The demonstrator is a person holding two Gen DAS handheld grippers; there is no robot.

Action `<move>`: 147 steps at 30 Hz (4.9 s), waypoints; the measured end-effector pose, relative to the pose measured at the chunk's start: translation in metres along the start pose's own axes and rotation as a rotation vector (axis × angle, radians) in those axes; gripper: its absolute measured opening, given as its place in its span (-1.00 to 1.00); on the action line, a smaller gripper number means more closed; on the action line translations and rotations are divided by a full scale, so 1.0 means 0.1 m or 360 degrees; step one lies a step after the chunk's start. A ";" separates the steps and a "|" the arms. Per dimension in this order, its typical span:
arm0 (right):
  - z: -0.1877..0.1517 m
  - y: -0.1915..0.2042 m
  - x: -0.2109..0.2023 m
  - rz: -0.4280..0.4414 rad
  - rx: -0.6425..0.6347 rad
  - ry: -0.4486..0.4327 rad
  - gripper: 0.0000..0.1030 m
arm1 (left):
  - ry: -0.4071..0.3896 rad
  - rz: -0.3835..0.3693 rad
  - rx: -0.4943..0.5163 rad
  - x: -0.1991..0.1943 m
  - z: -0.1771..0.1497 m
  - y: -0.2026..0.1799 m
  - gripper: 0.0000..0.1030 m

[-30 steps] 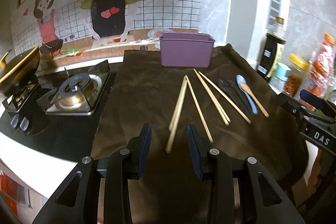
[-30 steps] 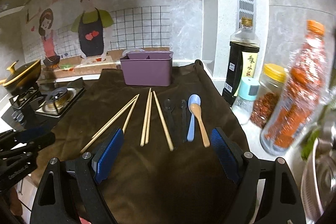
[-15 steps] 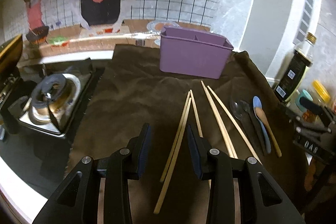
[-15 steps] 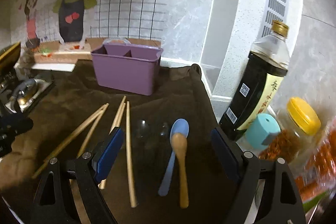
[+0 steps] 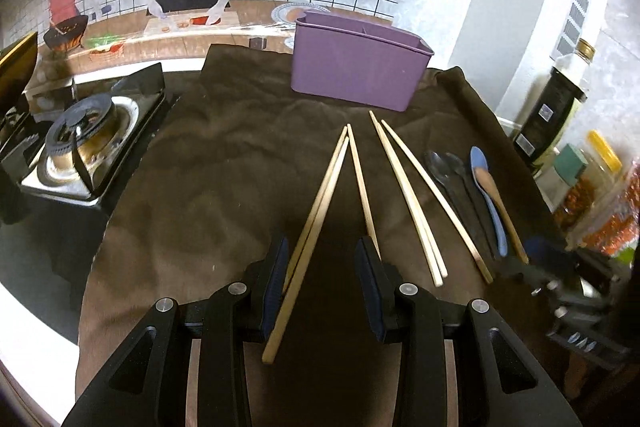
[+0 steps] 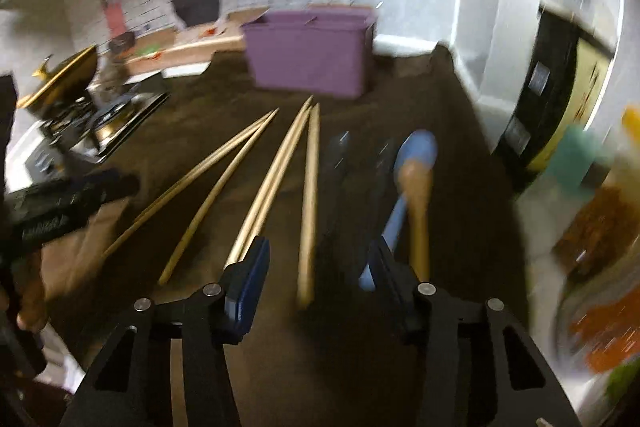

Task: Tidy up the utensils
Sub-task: 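Move the left tool toward a chopstick while the right tool approaches another, then close the left tool on a wooden chopstick while the right tool grasps another, then lift both chopsticks into the purple caddy and open both tools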

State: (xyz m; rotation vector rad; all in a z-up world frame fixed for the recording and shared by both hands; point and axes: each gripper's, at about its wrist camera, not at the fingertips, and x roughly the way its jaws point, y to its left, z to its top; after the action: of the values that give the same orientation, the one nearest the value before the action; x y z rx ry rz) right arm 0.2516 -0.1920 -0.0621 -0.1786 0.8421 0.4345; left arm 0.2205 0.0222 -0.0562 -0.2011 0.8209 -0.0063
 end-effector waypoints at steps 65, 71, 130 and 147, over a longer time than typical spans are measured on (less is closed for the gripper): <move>-0.58 0.02 -0.16 -0.0084 0.0146 0.0063 -0.44 | 0.0087 -0.0005 0.0076 0.16 -0.44 -0.24 -0.88; -0.49 0.02 -0.03 -0.0153 0.0134 0.0086 -0.67 | 0.0014 0.0028 0.0049 0.00 -0.39 -0.13 -0.87; 3.45 -0.38 0.06 -0.0115 0.0028 -0.0651 -0.91 | -0.0607 -0.0105 0.0130 0.47 3.56 -0.04 -0.89; 3.15 -0.51 0.32 -0.0131 0.0086 -0.0510 -0.07 | -0.0447 -0.0104 0.0083 0.79 3.44 0.07 -0.63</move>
State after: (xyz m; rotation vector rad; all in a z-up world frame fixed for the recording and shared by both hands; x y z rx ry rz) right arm 0.5079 -0.1267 0.1200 -0.0899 0.5294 0.3514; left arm 0.5239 0.0830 0.1138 -0.1749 0.5333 -0.0593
